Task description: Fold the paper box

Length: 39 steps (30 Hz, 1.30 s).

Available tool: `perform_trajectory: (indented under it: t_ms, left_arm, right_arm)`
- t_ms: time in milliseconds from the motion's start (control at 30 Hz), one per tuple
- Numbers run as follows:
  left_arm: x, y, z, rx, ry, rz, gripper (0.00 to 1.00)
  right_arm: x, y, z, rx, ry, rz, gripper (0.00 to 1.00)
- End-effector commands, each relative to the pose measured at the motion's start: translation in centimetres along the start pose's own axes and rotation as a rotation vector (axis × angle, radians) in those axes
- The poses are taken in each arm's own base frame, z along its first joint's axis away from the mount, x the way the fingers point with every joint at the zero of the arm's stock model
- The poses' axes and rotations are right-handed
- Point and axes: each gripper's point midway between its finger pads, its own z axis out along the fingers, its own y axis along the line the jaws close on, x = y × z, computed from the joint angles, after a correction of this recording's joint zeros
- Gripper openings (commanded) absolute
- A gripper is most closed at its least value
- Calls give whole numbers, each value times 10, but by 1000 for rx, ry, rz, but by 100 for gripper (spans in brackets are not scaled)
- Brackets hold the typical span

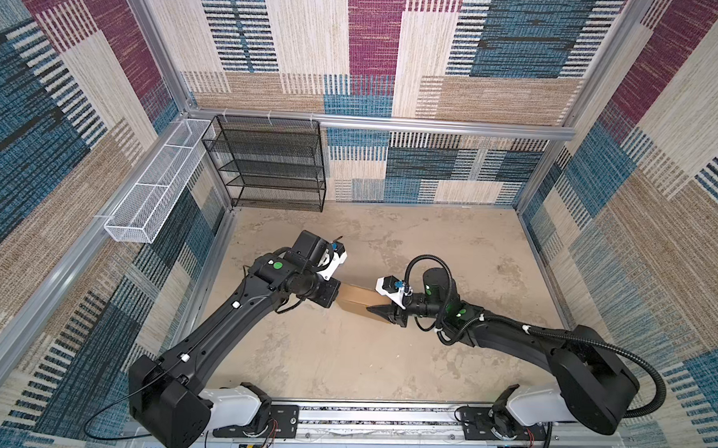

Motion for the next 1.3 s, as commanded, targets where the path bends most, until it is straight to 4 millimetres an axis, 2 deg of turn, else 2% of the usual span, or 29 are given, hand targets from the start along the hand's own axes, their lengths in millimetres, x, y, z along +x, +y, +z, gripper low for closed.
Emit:
perform_trajectory:
  t_ms: [0,667,900,1067,1267]
  left_arm:
    - [-5,3,-2,-23,-30,-16,14]
    - [-3,-1,-1,2,-65,-76,13]
    - [-11,0,-13,-16,-107,-67,22]
    - [-15,2,-17,-31,-115,-54,21]
    - [-12,-1,-13,-9,-98,-70,16]
  right_arm:
    - [-13,-2,0,4,-38,-29,38]
    - [-15,-3,0,2,-39,-24,37]
    - [-14,-3,0,2,-37,-26,37]
    - [-13,-3,0,4,-32,-27,36]
    - [-13,-4,0,7,-32,-27,36]
